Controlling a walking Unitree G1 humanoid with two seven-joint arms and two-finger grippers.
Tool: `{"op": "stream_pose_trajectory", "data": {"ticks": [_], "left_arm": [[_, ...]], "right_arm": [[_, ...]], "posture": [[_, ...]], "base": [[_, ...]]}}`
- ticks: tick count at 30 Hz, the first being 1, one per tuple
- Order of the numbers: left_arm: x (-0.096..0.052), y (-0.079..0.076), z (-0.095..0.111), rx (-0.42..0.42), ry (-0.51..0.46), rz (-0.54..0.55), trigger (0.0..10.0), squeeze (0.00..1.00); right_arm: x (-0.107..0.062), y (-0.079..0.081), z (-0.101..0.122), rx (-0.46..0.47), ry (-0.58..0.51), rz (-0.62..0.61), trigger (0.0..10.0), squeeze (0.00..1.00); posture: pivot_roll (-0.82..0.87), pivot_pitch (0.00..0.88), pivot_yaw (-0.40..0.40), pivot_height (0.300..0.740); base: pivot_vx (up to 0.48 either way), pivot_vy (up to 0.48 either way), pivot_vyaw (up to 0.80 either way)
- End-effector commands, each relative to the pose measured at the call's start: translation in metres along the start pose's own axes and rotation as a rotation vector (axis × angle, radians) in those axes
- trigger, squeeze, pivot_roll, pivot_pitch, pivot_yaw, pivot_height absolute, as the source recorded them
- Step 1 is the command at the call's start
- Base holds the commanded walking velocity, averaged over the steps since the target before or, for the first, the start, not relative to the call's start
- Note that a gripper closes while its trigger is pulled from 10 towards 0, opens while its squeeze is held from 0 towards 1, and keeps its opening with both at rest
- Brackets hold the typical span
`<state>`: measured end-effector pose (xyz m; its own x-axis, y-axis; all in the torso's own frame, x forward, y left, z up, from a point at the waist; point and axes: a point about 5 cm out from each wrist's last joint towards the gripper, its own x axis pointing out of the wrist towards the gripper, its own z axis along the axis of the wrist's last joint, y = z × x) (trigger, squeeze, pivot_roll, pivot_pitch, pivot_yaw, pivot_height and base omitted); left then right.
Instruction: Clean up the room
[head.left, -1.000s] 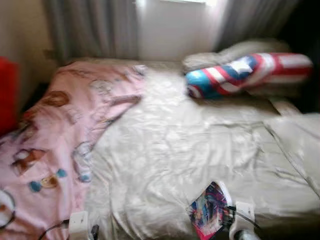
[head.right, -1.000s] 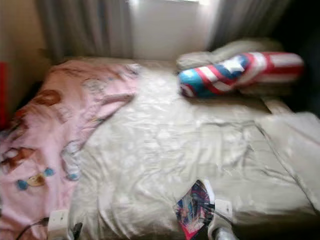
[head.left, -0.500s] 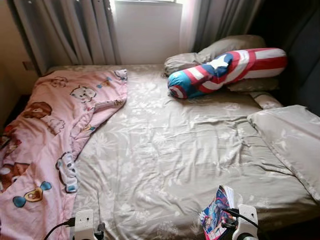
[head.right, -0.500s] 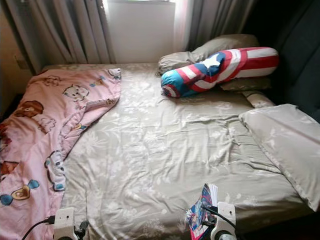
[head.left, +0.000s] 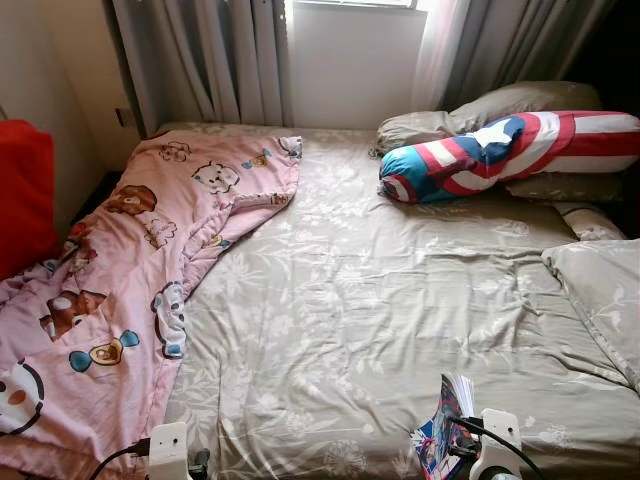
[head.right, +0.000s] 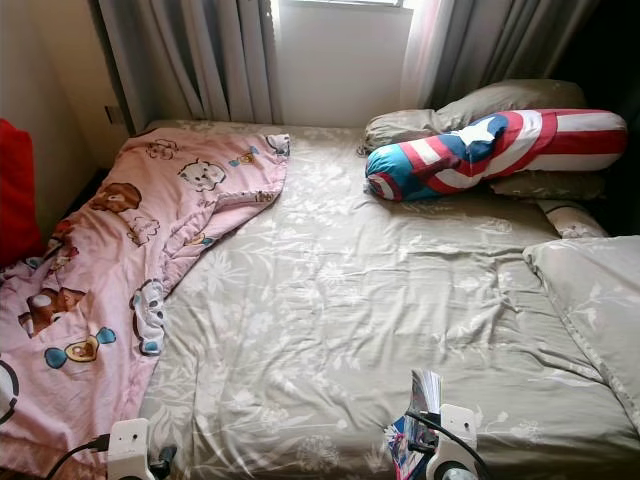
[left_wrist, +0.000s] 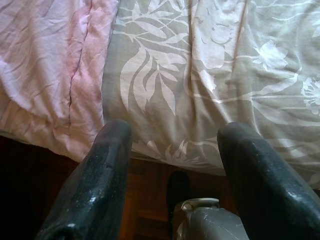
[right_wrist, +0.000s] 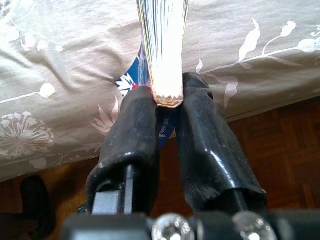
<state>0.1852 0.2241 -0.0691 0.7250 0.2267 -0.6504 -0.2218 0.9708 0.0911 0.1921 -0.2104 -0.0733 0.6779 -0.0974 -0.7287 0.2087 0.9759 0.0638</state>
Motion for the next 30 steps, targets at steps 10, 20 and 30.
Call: {"op": "stream_pose_trajectory", "data": {"ticks": [10, 20, 30], "left_arm": [[-0.005, 0.005, -0.016, 0.014, 0.078, -0.079, 10.0, 0.0], [-0.005, 0.005, -0.017, 0.01, 0.081, -0.076, 10.0, 0.0], [-0.006, 0.006, -0.017, 0.005, 0.079, -0.077, 10.0, 0.0]], "right_arm": [[-0.002, 0.02, 0.101, -0.018, -0.556, 0.069, 10.0, 0.0], [-0.002, 0.02, 0.101, -0.016, -0.556, 0.071, 10.0, 0.0], [-0.003, 0.024, 0.112, -0.009, -0.597, 0.081, 10.0, 0.0]], "posture": [[0.09, 0.0, -0.081, 0.74], [0.09, 0.0, -0.084, 0.74], [0.08, 0.0, -0.082, 0.74]], "base": [[0.0, -0.255, 0.37], [0.0, -0.292, 0.0], [0.0, -0.286, 0.0]]}}
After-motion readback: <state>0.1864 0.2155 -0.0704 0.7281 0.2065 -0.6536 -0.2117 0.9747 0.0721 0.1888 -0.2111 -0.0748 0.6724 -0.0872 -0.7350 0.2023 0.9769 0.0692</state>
